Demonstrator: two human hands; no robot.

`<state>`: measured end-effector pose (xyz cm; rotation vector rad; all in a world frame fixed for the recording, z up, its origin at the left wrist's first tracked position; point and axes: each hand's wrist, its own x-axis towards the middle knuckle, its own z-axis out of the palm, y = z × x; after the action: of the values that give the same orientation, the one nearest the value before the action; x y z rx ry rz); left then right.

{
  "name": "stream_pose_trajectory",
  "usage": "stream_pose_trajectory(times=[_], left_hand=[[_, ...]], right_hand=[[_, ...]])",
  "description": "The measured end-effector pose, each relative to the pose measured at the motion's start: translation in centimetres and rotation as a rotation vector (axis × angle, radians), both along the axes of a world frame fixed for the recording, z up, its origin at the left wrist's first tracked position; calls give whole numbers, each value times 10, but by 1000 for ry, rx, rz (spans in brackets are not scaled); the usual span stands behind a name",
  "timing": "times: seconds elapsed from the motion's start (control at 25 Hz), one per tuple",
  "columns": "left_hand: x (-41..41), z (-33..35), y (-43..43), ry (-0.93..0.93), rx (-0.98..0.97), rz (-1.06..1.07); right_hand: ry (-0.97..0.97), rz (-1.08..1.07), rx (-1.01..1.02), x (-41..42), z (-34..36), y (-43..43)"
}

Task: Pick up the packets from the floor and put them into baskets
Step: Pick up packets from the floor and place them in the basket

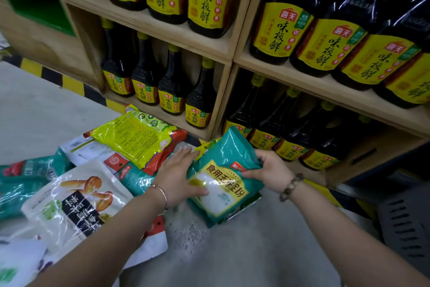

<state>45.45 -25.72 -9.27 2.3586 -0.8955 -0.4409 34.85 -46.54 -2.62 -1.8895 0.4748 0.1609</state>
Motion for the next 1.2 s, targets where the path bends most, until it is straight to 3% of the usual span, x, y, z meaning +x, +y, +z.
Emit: stream_pose_trajectory(times=[0.08, 0.2, 0.28, 0.36, 0.48, 0.56, 0.76, 0.96, 1.08, 1.2], left_hand=[[-2, 9, 4, 63, -66, -72], [-17, 22, 6, 564, -328, -25], [-30, 23, 5, 768, -463, 74], [-38, 21, 5, 796, -499, 167], [-42, 15, 12, 728, -429, 339], [-42, 7, 22, 675, -364, 493], [-35, -4, 52, 657, -350, 707], [-32, -9, 60, 702, -350, 748], [-28, -12, 58, 655, -315, 746], [-27, -10, 57, 663, -336, 767]], right_hand=[[2, 96, 1, 1, 19, -2], [-17, 200, 30, 5, 35, 3], [-63, 156, -3, 5, 33, 12], [-128, 43, -34, 7, 22, 17], [-183, -295, -18, 20, 0, 2], [-98, -403, -196, 29, -21, -12], [296, -94, -541, 33, -80, -16], [321, -92, -631, 46, -98, -12], [558, 15, -786, 54, -97, -11], [764, 78, -643, 56, -93, -17]])
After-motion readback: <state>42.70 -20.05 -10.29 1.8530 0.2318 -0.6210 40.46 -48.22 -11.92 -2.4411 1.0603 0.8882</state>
